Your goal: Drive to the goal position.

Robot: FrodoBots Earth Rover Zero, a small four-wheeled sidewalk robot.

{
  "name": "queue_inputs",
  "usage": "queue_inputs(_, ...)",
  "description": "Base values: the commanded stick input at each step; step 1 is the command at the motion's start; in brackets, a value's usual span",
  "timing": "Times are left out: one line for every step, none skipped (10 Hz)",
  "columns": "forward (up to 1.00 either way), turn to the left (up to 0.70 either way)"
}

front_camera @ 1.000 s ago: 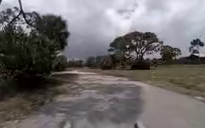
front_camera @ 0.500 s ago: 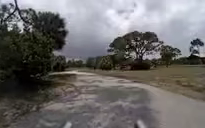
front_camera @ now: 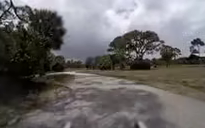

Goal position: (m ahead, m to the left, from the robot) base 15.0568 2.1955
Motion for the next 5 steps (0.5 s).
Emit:
queue_inputs(0.85,0.00)
queue_inputs(0.85,0.00)
queue_inputs(0.85,0.00)
queue_inputs(0.85,0.00)
queue_inputs(0.85,0.00)
